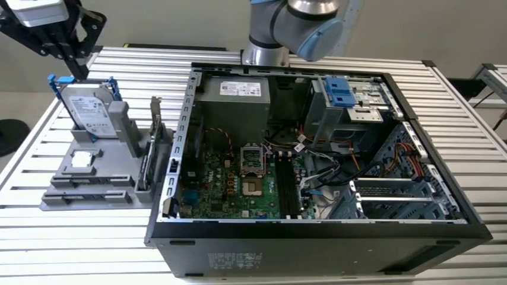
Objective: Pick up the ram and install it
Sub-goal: 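Reach for the ram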
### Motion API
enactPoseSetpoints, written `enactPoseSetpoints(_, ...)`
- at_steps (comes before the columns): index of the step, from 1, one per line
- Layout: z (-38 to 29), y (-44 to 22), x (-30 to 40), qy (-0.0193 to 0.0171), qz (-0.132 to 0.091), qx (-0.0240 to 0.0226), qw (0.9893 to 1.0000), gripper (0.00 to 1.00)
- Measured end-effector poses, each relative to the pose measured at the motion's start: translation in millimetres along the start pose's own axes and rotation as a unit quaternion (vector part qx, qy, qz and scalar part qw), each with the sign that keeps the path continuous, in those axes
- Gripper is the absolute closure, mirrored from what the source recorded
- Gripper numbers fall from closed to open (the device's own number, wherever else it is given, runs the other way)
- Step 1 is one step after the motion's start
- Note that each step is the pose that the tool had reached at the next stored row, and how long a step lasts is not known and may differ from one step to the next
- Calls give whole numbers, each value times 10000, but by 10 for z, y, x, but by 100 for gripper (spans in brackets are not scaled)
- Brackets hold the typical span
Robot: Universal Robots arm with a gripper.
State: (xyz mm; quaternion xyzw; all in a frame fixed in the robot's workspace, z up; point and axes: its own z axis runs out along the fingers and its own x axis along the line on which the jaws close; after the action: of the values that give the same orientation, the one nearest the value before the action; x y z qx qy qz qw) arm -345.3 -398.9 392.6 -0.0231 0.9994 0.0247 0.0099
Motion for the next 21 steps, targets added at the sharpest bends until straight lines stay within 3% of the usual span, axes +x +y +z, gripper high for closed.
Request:
enactPoseSetpoints(11, -4, 10, 218, 2, -33, -1, 10000, 100)
enactPoseSetpoints(21, -4, 10, 219, 2, -35, -1, 10000, 100)
